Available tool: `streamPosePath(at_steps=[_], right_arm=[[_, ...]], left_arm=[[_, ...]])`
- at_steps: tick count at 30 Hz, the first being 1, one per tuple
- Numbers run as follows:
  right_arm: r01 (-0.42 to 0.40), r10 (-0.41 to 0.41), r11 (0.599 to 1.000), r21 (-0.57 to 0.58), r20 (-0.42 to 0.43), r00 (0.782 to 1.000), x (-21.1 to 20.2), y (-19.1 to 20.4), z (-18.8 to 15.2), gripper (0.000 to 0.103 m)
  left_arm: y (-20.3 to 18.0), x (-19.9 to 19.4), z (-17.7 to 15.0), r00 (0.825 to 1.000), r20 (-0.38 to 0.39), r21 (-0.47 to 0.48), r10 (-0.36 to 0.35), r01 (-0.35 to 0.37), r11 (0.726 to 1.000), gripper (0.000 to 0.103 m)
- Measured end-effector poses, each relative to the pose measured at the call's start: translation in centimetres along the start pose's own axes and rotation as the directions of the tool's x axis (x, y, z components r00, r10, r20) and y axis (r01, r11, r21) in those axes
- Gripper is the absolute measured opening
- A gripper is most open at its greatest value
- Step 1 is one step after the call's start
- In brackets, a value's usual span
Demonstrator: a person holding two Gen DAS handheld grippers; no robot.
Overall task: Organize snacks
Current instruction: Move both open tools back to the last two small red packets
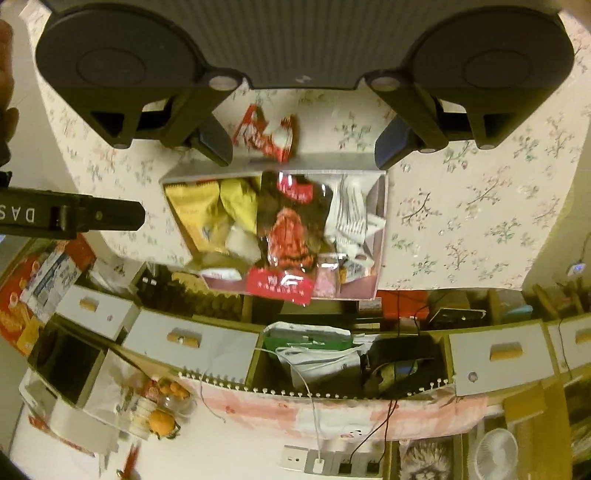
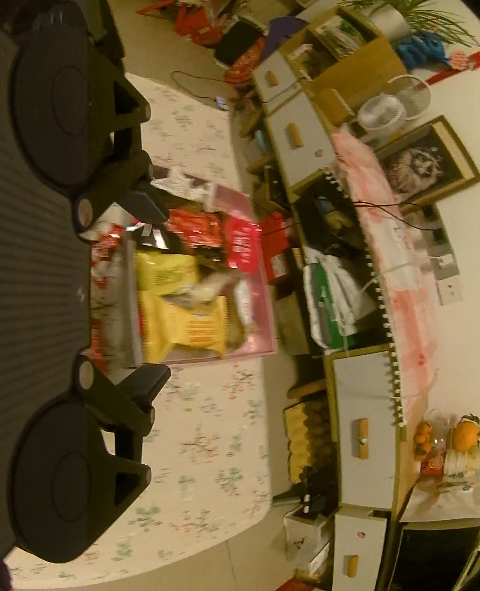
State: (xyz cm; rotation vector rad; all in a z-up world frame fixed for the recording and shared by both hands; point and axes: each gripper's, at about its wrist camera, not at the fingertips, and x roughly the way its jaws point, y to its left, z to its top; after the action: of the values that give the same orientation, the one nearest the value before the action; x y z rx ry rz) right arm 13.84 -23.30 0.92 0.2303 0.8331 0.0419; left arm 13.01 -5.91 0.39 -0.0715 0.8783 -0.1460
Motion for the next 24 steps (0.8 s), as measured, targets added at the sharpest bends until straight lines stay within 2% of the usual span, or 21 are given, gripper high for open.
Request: streamPosePath(at_steps=[4, 17, 24], right_arm=[[0.019, -0.019, 1.000, 0.003, 0.017, 1.000, -0.7, -0.3, -0.6, 0.092], [0.065, -0.064, 0.996, 0.060, -0.013, 0.998, 0.2, -3.8, -1.9, 0.096], [0.122, -0.119, 0.992, 0.038, -0.078, 0.990, 1.6, -4.9, -2.7, 0.098]], left_arm=[[-0.8, -0.2, -0.9, 0.999, 0.010, 0.019, 0.040, -0.040, 0.999, 0.092], [-2.8, 2.2, -1.6, 0.997, -0.015, 0.039, 0.077, -0.077, 0.996, 0.096], [-3.4, 4.4, -2.5, 0.995, -0.042, 0.063, 0.088, -0.086, 0.994, 0.096]])
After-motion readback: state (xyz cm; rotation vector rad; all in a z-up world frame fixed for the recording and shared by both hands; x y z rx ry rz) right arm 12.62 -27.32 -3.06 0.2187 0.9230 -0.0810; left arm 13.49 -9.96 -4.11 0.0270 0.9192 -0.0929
